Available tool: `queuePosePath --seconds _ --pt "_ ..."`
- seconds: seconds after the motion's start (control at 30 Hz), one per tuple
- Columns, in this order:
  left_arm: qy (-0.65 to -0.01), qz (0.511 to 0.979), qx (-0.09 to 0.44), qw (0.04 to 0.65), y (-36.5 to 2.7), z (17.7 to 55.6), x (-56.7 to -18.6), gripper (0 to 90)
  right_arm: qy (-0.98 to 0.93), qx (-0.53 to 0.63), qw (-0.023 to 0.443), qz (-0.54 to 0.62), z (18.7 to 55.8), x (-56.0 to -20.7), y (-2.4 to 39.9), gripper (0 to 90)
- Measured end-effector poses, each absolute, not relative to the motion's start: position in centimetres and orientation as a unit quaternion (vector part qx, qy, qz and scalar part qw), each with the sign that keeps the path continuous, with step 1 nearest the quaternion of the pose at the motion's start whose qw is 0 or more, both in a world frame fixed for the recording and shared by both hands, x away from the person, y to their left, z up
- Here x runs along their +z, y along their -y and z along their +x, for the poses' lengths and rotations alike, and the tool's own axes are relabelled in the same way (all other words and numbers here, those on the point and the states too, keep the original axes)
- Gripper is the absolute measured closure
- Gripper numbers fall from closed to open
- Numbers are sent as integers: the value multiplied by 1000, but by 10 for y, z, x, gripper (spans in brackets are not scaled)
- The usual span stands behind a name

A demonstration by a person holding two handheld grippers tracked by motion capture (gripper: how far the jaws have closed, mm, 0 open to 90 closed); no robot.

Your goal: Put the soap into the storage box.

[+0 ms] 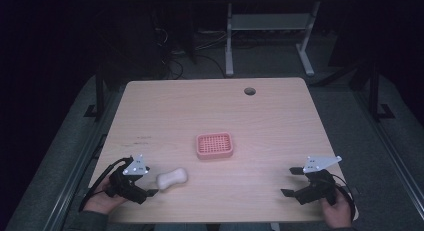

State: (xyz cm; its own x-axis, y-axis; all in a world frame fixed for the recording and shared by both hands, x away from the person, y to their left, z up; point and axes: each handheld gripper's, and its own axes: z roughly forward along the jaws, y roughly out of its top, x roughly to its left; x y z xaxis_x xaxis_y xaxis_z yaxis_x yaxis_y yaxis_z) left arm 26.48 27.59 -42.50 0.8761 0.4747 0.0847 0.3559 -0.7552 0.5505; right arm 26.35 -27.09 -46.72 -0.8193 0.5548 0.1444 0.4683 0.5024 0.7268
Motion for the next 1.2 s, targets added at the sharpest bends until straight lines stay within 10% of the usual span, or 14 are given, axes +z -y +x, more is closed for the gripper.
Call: queuePosePath --seconds 1.2 --pt "-207 932 113 274 -261 273 -419 217 -868 401 53 289 265 -467 268 142"
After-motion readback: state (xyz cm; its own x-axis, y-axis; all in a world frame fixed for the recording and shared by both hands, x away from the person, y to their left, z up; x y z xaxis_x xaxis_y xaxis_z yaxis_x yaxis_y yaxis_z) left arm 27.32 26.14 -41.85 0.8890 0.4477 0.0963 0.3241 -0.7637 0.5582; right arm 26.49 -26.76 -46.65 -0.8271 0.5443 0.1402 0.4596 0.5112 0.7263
